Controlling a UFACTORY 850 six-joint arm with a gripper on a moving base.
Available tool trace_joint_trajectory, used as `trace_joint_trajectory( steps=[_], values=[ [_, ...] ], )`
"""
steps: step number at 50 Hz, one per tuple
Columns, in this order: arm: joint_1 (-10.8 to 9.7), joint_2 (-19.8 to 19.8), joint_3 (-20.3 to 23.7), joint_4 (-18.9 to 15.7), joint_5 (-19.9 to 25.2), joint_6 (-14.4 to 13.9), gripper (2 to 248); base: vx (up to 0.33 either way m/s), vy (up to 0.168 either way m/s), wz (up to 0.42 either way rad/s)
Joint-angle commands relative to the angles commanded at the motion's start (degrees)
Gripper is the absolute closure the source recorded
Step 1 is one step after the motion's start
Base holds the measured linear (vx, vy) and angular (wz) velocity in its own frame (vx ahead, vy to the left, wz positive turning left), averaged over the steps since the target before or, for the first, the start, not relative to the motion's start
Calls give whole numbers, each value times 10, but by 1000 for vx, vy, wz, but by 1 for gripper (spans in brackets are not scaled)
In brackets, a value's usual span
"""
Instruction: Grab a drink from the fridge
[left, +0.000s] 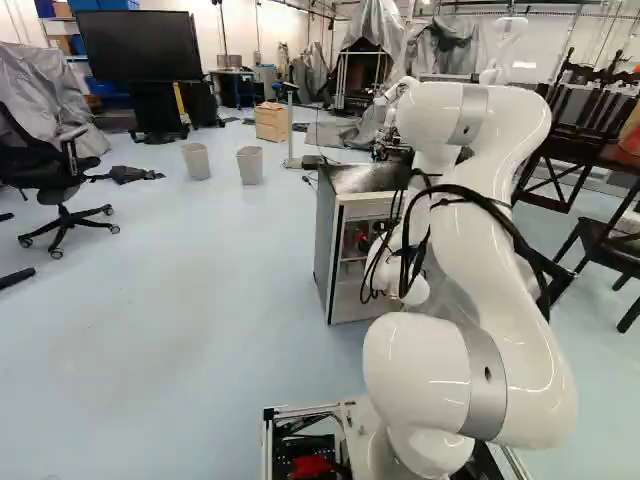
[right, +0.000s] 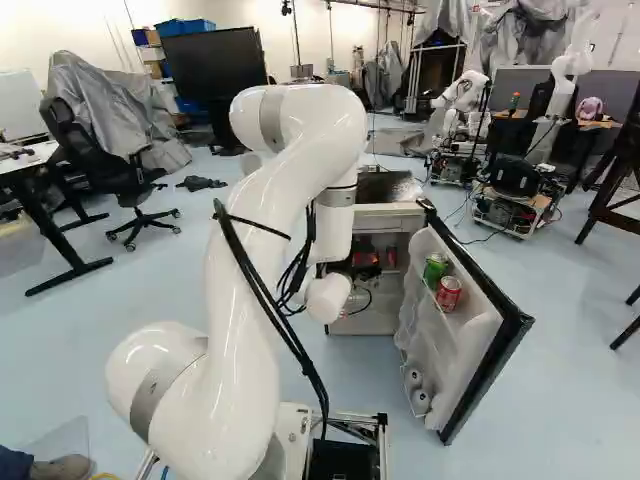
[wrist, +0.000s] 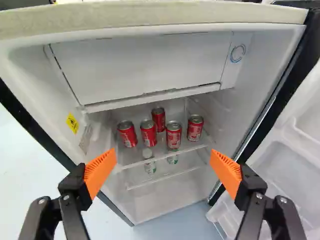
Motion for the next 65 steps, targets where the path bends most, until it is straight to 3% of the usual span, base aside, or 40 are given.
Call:
trace_joint_trajectory(
  steps=[29, 65],
  values=[
    [7, -85, -89, 0, 0, 0, 3, 0, 0, 0],
    [0, -180, -186, -1, 11, 0, 3, 0, 0, 0]
  ],
)
